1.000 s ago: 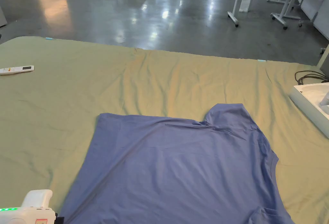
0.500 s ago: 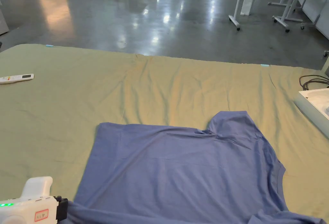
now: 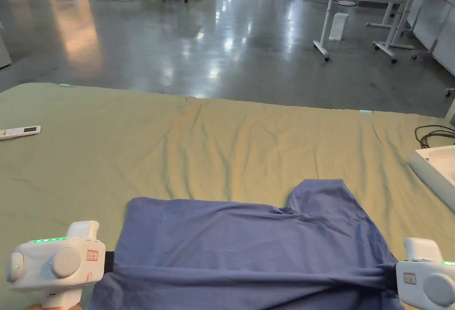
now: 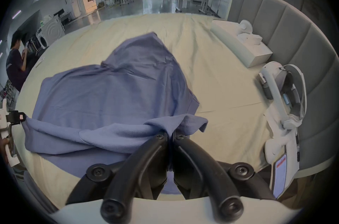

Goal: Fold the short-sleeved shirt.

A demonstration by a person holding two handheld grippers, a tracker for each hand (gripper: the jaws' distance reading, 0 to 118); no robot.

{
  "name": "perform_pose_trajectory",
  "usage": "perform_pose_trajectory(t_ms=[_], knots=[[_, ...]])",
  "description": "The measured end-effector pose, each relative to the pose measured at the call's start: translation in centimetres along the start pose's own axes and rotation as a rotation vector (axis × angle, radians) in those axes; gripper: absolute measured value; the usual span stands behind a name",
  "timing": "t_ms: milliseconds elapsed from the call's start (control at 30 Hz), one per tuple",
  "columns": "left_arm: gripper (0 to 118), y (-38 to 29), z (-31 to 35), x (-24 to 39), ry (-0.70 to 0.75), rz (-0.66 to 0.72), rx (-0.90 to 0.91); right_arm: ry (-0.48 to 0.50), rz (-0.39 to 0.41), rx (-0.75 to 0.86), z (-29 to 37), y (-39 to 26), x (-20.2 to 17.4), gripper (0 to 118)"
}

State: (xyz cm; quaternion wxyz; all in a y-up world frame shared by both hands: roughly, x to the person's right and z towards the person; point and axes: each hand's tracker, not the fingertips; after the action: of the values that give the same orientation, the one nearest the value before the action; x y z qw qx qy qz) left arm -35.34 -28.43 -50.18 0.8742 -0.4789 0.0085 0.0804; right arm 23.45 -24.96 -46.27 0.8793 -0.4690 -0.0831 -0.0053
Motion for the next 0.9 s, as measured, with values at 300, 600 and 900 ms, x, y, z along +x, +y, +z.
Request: perform_pose_trajectory(t_ms=[300,600,900], knots=[[16,-0.3,-0.4,-0.1,-0.001,0.025,0.000,0.005,0.022,0.031,-1.3,-0.9,-0.5,22],[49,-1.8,7.3,1.1,-0.030,0.011,0.276,0.039,0.015,0.413,7.9,-2.7,-2.4,54],[38,-7.8,16.0,3.6,-0.007,-0.071,0.622,0.092,-0.008,0.746,16.7,-7.4,-6.4,41]])
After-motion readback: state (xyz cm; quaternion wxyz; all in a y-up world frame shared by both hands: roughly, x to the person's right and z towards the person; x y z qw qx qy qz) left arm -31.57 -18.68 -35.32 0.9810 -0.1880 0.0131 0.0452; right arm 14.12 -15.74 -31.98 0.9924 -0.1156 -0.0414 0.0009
